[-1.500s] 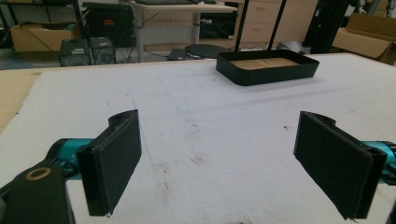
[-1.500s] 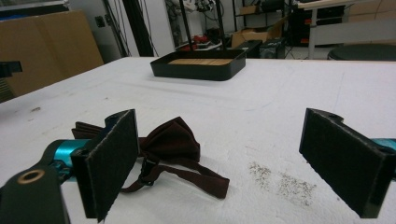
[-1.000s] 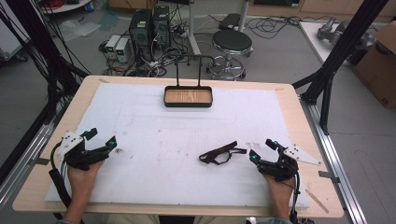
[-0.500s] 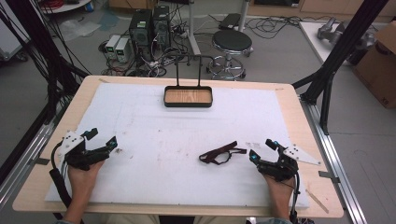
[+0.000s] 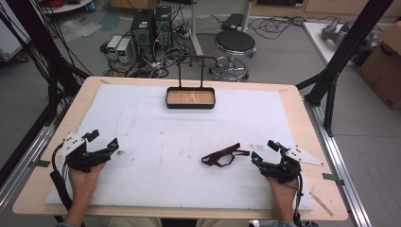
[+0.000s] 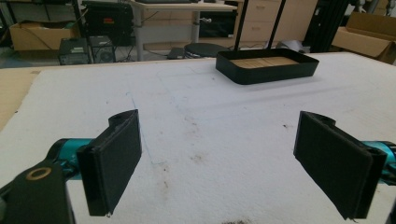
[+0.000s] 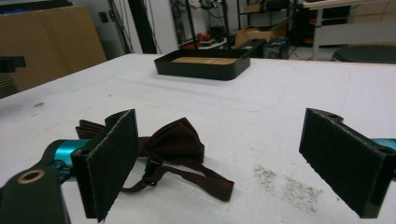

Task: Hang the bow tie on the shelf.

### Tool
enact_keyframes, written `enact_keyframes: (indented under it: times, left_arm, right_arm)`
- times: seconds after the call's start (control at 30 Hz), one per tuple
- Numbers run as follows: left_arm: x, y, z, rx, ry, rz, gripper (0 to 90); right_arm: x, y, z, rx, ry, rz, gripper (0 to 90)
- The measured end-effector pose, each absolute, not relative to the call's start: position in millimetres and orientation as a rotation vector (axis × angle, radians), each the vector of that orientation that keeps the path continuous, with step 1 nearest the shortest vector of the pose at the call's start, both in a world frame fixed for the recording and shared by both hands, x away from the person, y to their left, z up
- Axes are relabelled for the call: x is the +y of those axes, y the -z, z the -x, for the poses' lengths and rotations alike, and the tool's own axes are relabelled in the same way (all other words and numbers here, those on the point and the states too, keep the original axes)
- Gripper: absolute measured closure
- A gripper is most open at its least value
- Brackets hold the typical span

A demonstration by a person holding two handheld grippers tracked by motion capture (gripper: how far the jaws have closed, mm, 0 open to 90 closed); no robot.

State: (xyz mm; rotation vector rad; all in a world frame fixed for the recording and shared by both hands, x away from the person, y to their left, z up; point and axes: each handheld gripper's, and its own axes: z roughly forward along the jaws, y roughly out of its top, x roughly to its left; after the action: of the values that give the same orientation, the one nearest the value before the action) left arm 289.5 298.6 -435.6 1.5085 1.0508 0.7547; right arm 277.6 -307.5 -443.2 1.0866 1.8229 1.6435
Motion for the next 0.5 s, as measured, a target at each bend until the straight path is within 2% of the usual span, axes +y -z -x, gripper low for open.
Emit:
enact_keyframes:
  times: [0.5]
  left_arm:
    - [298,435,-289,1.049,-0.744,-1.506,15.8]
  right_arm:
    - [-272,422,-306,2.100,-1.584,-0.865,16.6]
